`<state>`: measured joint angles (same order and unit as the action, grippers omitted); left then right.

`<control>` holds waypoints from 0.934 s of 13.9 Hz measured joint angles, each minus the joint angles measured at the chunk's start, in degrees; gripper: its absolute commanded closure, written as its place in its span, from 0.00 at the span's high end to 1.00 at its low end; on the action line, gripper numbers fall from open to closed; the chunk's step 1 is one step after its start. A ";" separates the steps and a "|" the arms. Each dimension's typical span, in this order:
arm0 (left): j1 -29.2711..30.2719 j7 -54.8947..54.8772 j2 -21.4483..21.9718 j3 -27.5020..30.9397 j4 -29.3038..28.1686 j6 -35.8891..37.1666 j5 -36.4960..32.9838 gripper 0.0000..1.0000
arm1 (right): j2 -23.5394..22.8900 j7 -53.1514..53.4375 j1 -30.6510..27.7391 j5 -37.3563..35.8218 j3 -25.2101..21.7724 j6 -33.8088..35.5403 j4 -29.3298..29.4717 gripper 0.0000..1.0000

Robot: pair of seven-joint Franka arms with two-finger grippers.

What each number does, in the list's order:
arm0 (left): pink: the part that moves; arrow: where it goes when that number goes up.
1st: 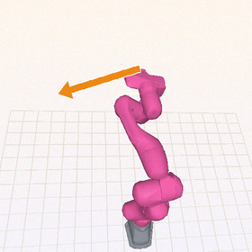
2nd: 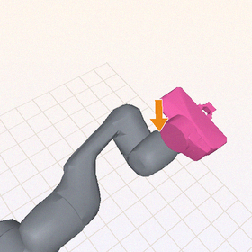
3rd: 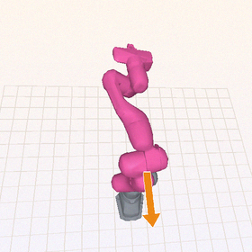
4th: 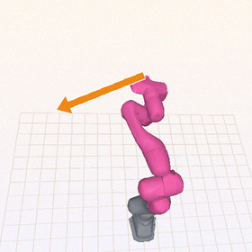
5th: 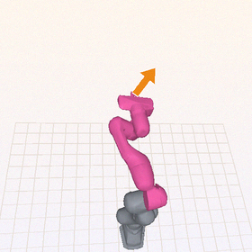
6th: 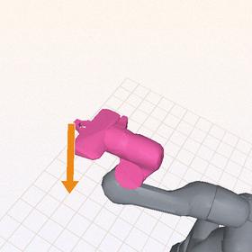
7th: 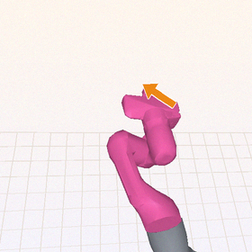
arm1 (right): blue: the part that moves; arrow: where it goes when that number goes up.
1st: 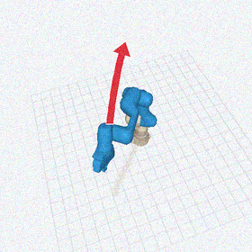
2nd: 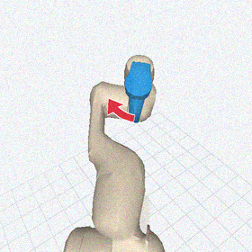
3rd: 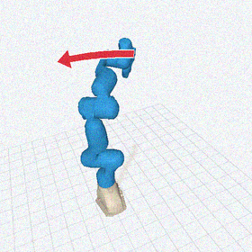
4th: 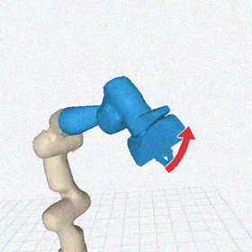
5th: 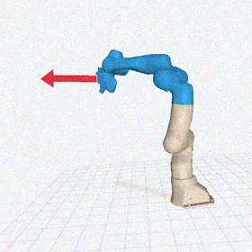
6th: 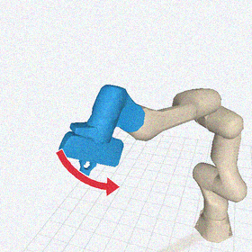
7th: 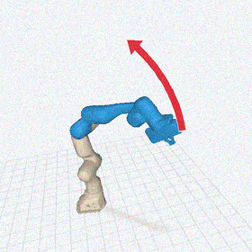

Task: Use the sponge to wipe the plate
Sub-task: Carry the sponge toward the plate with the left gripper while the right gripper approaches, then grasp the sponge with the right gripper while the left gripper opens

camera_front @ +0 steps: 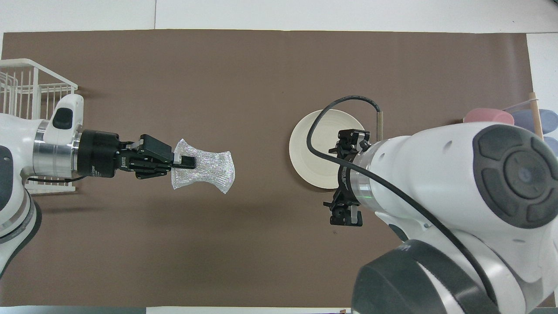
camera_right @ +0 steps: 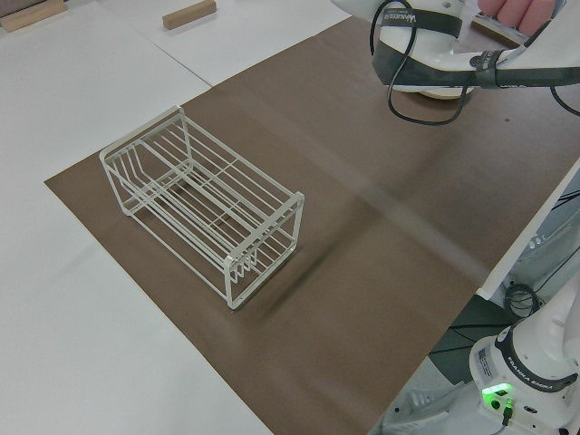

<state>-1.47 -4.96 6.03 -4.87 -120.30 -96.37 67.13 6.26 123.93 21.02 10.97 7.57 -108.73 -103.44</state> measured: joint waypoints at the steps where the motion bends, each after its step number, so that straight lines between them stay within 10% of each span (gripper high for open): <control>1: -0.31 -3.23 0.13 -0.03 -1.46 0.88 1.09 0.00 | 0.00 0.99 0.01 1.30 0.79 -4.27 -0.88 1.00; 13: -3.61 -10.68 0.65 0.15 -6.94 1.71 12.10 0.00 | -1.70 8.78 2.87 3.79 7.82 -17.59 -5.66 1.00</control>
<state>-5.08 -15.64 6.68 -4.73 -127.23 -94.66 79.23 4.56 132.71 23.89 14.75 15.39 -126.33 -109.10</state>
